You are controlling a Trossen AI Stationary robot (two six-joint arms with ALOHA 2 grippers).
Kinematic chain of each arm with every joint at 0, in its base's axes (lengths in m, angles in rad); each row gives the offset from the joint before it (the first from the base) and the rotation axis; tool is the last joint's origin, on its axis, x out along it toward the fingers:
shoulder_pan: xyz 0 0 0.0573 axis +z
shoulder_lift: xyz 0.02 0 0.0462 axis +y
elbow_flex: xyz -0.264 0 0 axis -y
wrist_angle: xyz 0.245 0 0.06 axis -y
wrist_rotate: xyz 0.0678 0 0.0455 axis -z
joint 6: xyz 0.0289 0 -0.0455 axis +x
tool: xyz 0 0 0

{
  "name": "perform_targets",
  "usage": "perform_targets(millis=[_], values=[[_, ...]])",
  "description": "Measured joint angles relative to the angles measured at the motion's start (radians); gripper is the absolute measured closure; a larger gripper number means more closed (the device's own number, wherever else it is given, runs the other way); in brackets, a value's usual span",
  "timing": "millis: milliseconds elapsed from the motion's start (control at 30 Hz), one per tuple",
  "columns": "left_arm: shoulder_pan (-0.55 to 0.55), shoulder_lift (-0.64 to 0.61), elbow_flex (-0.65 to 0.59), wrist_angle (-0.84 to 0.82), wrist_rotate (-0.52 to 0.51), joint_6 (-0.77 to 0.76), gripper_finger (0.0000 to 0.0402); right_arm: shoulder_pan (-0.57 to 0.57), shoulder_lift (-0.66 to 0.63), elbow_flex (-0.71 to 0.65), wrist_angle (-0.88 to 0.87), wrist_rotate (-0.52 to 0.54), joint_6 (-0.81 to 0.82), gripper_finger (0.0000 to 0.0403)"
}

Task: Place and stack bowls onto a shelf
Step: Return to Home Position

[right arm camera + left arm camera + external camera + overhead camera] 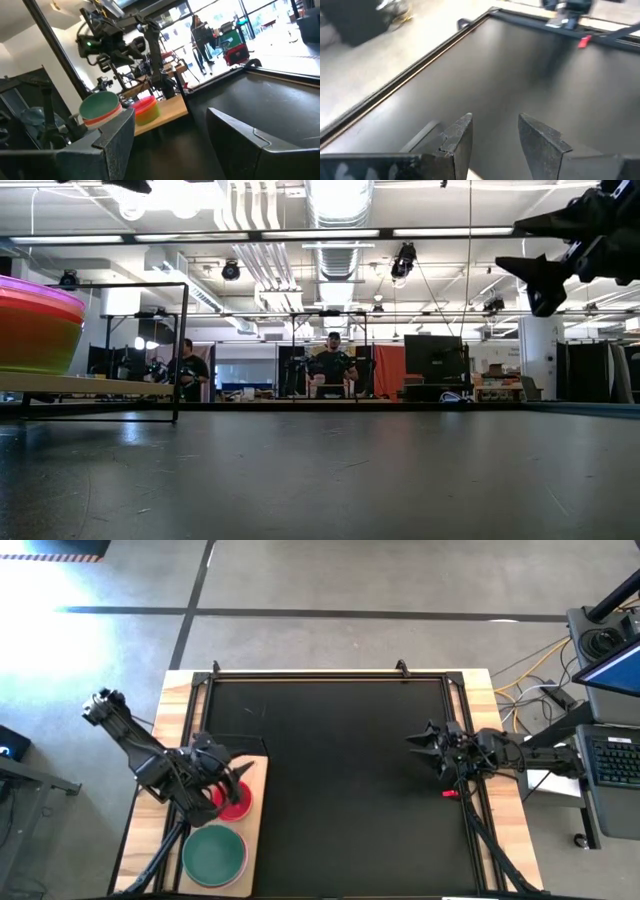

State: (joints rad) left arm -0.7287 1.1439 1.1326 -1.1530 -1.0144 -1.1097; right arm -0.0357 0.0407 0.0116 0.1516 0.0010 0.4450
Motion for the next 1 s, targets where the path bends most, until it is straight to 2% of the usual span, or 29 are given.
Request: perform_targets(millis=[167,267,433,567,700,800,1000], values=[[0.054,0.0,-0.054,0.295,0.003,0.33,0.0262,0.0,0.012,0.0,0.001,0.0,0.0,0.017],[0.115,0.0,-0.071,0.379,0.027,0.449,0.0262,0.0,0.015,0.0,0.001,0.0,0.0,0.017],[0.226,0.003,-0.102,0.482,0.177,0.674,0.0262,0.0,0.015,0.0,0.002,0.0,0.0,0.017],[0.295,-0.036,-0.201,0.648,0.292,0.891,0.0262,0.0,0.014,0.0,0.002,0.0,0.0,0.017],[0.381,-0.198,-0.397,0.946,0.524,1.069,0.0262,0.0,0.015,0.0,0.002,0.0,0.0,0.017],[0.438,-0.324,-0.543,1.085,0.652,1.102,0.0262,0.0,0.014,0.0,0.002,0.0,0.0,0.017],[0.562,-0.607,-0.733,1.167,0.62,1.115,0.0262,0.0,0.014,0.0,0.002,0.0,0.0,0.017]])
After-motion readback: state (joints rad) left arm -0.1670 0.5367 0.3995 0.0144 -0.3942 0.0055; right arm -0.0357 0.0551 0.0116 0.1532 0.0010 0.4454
